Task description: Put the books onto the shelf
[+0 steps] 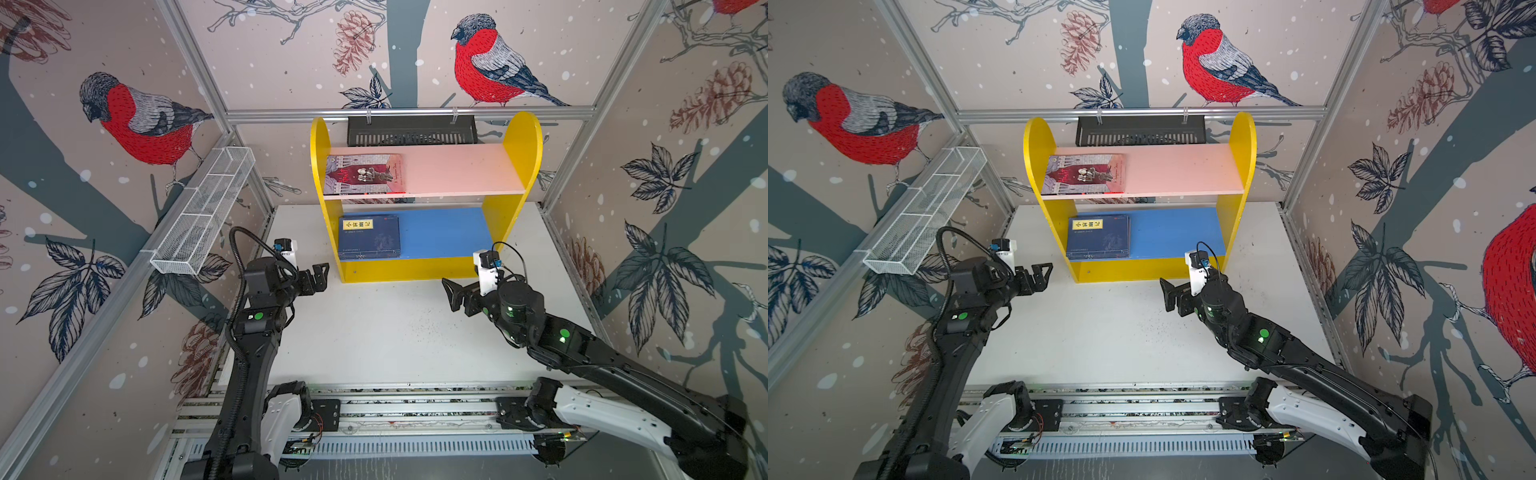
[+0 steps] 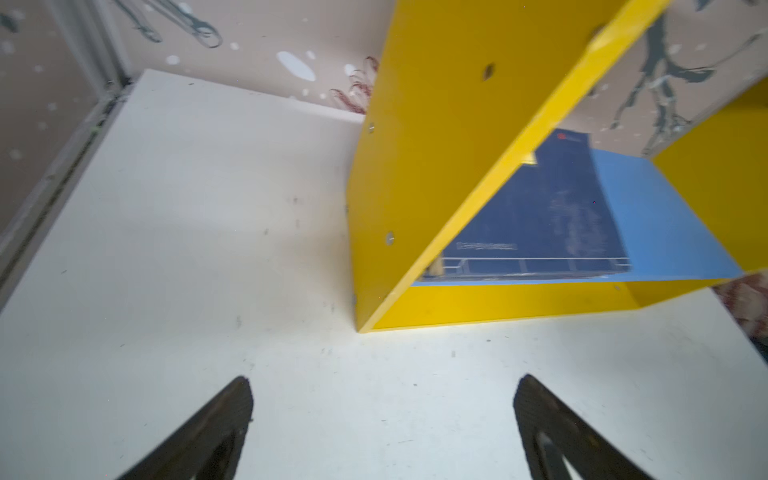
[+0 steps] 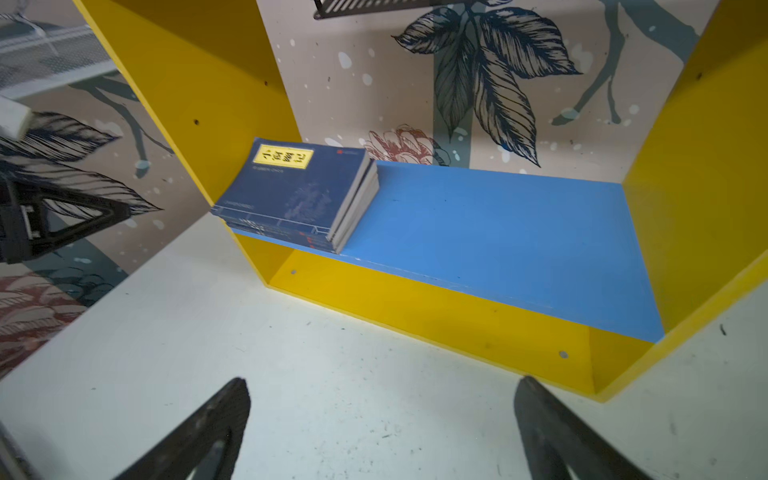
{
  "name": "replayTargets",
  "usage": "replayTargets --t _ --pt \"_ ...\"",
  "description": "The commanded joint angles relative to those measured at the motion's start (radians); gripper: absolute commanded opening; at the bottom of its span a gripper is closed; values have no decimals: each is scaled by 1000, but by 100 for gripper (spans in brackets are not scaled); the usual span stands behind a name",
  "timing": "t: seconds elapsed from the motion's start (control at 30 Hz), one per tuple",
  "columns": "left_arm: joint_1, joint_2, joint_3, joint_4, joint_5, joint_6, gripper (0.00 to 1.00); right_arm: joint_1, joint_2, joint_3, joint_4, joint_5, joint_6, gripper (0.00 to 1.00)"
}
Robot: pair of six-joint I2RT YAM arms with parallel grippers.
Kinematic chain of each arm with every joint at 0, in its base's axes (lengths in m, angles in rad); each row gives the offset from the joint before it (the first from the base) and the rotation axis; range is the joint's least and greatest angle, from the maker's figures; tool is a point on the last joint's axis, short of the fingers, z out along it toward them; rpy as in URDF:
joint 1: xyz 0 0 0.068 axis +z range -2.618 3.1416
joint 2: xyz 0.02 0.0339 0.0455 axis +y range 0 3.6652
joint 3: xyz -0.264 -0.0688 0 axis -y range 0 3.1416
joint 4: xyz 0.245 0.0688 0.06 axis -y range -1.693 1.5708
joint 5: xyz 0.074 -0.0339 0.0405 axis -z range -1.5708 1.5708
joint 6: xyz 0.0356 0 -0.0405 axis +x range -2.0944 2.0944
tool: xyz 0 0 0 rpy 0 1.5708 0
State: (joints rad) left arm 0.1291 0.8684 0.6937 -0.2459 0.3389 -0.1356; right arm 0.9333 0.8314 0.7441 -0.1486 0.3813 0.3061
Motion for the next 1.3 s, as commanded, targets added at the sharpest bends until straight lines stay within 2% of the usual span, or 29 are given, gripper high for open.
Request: replayTargets --t 0.0,0.07,0.17,0.33,0.43,0.53,0.6,0.73,0.87,0.97,1.13,1.27 --pt "1 -37 -95 199 -185 -29 98 -22 -24 -68 126 40 -77 100" --pt "1 -59 -167 278 -240 -74 98 -71 -50 -148 223 25 -95 100" --pt "1 -81 -289 447 -214 -109 98 -197 -84 -277 380 -62 -156 100" --pt "1 -39 -405 700 -162 1 98 -425 -130 -408 490 -138 -234 100" --pt "1 46 -467 851 -155 7 98 -621 -147 -481 567 -219 -226 100" --pt "1 133 -537 1045 -149 -7 98 -802 -133 -572 720 -283 -187 100" --pt "1 181 -548 1116 -112 4 98 -897 -92 -586 793 -290 -124 100" --pt "3 266 -585 1300 -96 48 98 -927 40 -620 963 -266 -130 100" --pt "10 360 -634 1504 -92 21 99 -927 128 -681 1154 -251 -147 100" --pt "10 408 -655 1617 -122 22 99 -929 193 -726 1279 -240 -164 100" --pt "18 520 -685 1810 -192 15 99 -946 328 -735 1432 -284 -180 100" --pt "17 656 -728 2019 -89 45 99 -951 457 -726 1552 -306 -204 100"
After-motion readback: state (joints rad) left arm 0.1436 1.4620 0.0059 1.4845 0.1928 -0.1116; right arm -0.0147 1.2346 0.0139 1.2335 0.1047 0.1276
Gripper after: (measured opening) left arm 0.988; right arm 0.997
